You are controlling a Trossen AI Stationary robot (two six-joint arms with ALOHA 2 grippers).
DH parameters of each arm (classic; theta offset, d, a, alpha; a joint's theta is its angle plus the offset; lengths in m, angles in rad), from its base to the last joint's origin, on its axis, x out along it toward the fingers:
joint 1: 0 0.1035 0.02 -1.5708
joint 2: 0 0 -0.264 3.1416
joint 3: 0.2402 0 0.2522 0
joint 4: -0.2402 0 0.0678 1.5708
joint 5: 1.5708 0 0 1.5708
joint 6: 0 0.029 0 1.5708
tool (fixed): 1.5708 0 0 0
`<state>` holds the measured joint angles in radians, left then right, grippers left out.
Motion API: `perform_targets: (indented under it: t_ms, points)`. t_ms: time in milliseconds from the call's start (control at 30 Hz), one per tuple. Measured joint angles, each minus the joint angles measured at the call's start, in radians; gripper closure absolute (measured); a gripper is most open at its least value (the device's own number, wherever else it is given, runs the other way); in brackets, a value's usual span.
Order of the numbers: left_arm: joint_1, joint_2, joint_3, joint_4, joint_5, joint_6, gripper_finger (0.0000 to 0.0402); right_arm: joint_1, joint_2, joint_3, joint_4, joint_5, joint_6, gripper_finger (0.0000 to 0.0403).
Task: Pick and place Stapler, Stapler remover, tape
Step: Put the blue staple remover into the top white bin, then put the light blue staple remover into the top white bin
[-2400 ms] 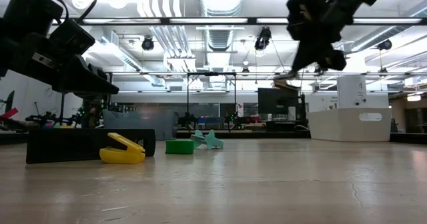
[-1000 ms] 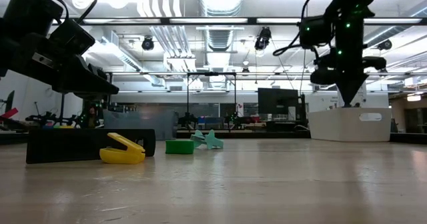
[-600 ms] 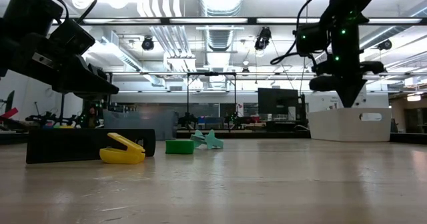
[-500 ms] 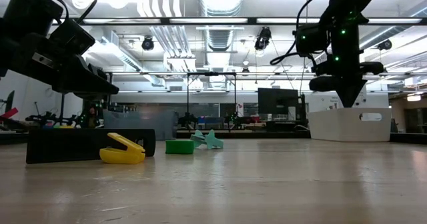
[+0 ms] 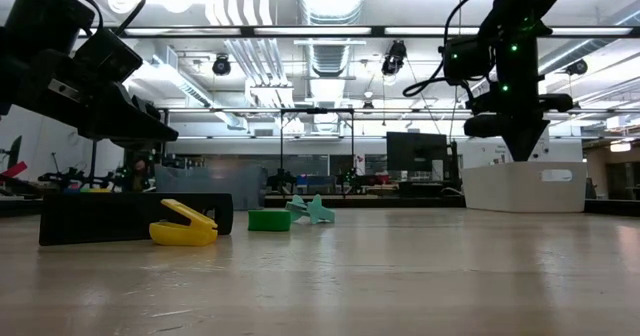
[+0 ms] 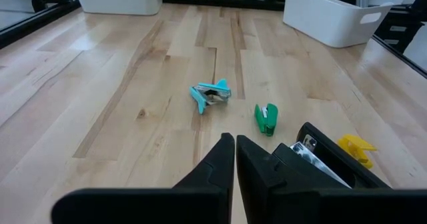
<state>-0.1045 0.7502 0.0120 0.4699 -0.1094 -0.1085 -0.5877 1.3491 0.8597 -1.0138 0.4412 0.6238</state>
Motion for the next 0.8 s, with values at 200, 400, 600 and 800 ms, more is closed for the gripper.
perform_targets:
  t_ms: [200,400,600,800]
  points:
    - [0.0,0.0,0.0,0.0,0.0,0.0,0.0382,0.0,-0.001,0.005,0.0,0.011,-0.006,0.0336]
    - [0.0,0.0,0.0,0.0,0.0,0.0,0.0382,0.003,-0.034,0.06,-0.002,0.001,-0.048,0.0305]
    - [0.0,0.0,0.0,0.0,0.0,0.0,0.0381,0.049,-0.083,0.131,0.002,-0.057,-0.035,0.0296]
    - [0.0,0.0,0.0,0.0,0.0,0.0,0.0382,0.168,-0.086,0.152,0.047,-0.065,-0.022,0.0304]
